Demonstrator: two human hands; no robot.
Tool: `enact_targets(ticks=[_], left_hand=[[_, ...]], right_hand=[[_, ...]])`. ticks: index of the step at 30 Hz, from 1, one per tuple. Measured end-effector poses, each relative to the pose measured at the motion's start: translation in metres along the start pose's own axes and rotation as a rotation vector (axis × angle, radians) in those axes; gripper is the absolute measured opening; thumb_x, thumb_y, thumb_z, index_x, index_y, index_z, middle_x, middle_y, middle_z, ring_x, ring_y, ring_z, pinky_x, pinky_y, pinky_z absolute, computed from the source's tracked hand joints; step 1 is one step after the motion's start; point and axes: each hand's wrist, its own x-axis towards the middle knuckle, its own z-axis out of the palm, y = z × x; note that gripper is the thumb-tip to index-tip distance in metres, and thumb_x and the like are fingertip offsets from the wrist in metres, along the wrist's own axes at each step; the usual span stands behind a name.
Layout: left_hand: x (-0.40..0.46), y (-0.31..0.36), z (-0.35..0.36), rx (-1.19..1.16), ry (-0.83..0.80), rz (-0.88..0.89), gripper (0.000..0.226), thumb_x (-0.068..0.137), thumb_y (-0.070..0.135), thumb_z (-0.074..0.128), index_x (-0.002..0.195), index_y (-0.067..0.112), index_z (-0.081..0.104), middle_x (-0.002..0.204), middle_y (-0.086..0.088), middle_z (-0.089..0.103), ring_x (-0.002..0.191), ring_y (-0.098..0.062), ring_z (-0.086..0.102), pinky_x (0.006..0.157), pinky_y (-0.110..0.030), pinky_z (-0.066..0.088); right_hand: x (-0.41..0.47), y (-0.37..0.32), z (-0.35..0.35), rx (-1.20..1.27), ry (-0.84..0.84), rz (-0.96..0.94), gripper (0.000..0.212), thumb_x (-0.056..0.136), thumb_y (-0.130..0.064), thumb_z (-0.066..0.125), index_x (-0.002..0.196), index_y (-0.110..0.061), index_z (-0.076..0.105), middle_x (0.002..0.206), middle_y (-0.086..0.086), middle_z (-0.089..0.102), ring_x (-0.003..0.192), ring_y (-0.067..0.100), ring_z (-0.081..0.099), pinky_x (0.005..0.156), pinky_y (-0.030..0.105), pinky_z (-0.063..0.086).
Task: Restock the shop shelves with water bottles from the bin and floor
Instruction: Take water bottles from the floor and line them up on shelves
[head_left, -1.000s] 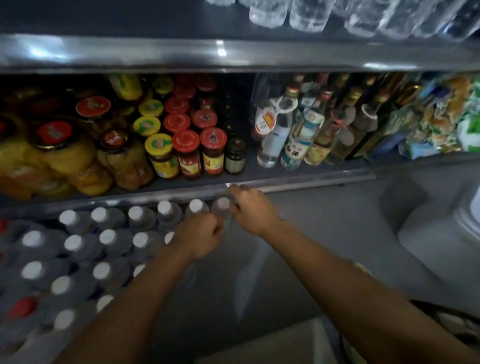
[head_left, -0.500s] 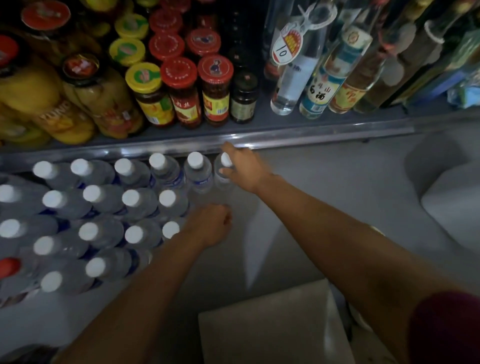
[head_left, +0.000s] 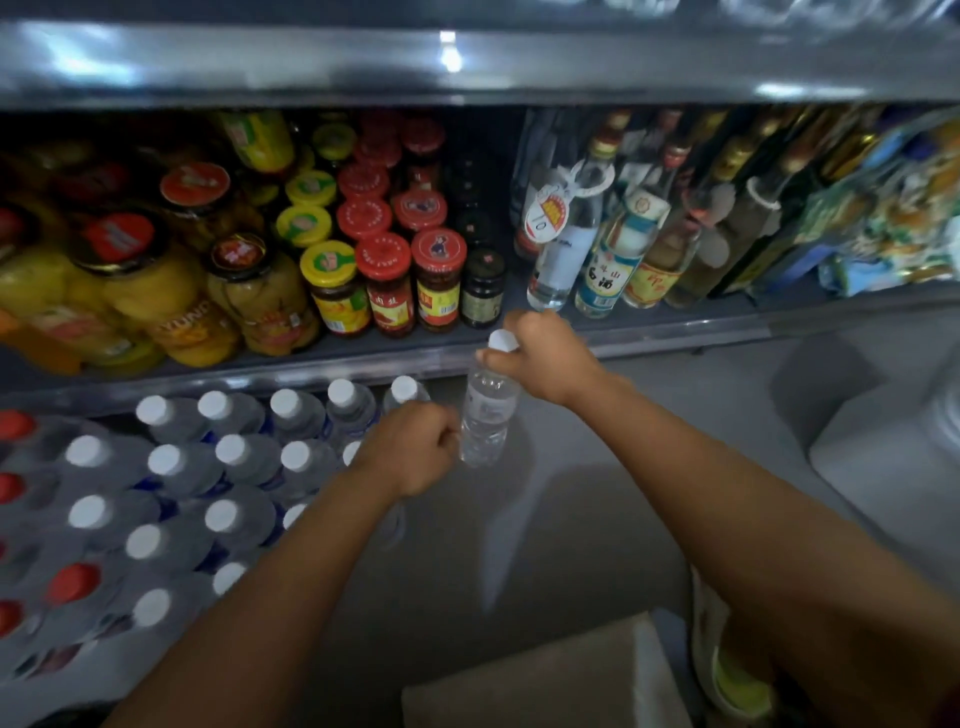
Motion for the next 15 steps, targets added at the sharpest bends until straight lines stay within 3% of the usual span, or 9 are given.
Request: enact_targets(ticks=[8,11,15], left_hand=[[-0.017,0.031,-0.094,0.085,0.215,0.065,0.012,0.091,0.024,0.053,0.092,0.020,0.064,0.095,-0.006,0.068,0.090,-0.028,0.062,0.075,-0.040,0.051],[-0.026,0.040,-0.127,0.105,0.305,0.097,0.011,0.090,0.022,0.054,0.090,0.020,0.065,0.090,-0.004,0.068,0.086,-0.025,0.062,0.072,-0.038,0.051],[-0.037,0.055,-0.168,0.117,0.386,0.100,0.012,0.090,0.024,0.054,0.089,0.023,0.065,0.089,-0.001,0.069,0.085,-0.023,0.063,0.075,-0.039,0.053]], right_hand=[[-0.011,-0.048,-0.094,0.003,0.189,-0.123,0.046,0.083,-0.044,0.064,0.059,-0.019,0.033,0.060,0.000,0.042,0.061,0.021,0.045,0.049,0.031,0.025],[-0.017,-0.068,-0.135,0.044,0.241,-0.190,0.035,0.079,-0.034,0.065,0.059,-0.020,0.040,0.064,0.004,0.052,0.063,0.023,0.052,0.052,0.034,0.037],[-0.025,-0.091,-0.193,0.095,0.254,-0.298,0.017,0.077,-0.023,0.066,0.070,-0.011,0.057,0.066,0.004,0.060,0.060,0.015,0.051,0.053,0.029,0.038]])
